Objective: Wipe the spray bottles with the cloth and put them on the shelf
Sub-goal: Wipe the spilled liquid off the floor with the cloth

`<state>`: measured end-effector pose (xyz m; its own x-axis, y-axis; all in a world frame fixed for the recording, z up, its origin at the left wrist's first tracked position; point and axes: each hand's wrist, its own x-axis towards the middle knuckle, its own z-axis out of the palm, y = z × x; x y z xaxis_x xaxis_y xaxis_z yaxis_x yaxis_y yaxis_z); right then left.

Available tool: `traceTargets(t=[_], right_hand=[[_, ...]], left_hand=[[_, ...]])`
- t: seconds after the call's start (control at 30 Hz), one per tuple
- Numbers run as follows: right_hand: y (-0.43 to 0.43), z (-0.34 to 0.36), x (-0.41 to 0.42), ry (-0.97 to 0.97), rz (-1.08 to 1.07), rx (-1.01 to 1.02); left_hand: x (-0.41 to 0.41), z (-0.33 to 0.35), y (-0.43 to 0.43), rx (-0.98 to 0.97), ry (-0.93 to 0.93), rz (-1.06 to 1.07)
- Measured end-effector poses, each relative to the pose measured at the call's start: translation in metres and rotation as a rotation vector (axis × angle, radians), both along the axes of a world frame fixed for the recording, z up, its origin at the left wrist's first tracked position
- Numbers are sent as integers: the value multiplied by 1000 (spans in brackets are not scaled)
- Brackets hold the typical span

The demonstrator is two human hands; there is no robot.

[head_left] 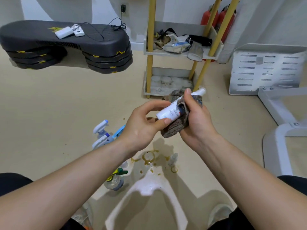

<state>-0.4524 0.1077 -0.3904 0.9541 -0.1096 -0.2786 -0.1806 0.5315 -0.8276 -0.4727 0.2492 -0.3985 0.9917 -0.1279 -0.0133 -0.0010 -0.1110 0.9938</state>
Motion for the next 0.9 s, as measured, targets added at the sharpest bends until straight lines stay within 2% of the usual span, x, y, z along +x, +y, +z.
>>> traceTargets(t=[0.23,0.4,0.5,0.6,0.67,0.8,0.9], right_hand=[[-20,6,15,-12,0,102],[-21,11,16,15,-59,-8],[-20,7,18,23,-186,-82],[-21,0,22,42,-336,-245],[-22,-1,24,69,-385,-266],[-25,3,27,75,-334,-237],[-26,7,26,67,-292,-189]], left_hand=[[-3,8,-9,-448,474,-65],[-8,14,-14,-425,655,-62],[-12,13,-15,-372,622,-49],[-18,7,-18,-304,465,-25],[-21,3,-20,-266,402,-14],[-18,4,-23,-361,524,8],[-21,10,-24,-445,689,-68]])
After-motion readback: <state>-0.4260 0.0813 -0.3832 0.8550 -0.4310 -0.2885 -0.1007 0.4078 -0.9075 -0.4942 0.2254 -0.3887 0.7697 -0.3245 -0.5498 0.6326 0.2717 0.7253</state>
